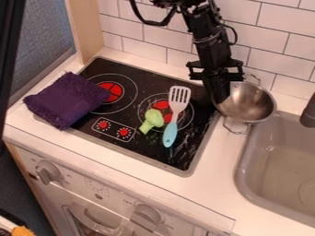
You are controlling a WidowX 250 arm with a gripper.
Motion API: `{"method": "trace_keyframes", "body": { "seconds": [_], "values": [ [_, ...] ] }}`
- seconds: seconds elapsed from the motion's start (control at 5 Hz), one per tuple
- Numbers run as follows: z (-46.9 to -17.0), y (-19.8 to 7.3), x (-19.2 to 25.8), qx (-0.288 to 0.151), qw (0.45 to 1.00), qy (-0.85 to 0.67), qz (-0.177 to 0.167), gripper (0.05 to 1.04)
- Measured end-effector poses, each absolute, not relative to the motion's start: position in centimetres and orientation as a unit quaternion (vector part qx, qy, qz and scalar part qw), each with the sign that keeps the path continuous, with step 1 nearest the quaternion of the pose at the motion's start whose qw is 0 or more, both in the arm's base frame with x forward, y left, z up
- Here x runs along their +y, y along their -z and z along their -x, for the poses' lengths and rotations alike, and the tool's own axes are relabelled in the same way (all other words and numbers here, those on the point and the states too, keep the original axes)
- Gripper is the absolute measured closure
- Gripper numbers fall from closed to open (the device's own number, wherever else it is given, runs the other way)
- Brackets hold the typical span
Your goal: Put the silver pot between the stove and the sink
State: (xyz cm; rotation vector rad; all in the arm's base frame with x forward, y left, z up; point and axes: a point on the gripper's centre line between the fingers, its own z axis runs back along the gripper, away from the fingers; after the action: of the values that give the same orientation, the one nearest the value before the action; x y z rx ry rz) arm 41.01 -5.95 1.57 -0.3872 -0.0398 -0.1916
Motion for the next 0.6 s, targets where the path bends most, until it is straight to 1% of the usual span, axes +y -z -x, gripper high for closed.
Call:
{"method": "trace_keyframes", "body": {
  "seconds": [0.2,0.6],
  "values": [
    [-40.66,-1.52,-5.73,-0.003,0.979,0.074,0.188,0.794],
    [-40.55,-1.64,-5.52,0.004,0.981,0.071,0.180,0.230]
  ]
}}
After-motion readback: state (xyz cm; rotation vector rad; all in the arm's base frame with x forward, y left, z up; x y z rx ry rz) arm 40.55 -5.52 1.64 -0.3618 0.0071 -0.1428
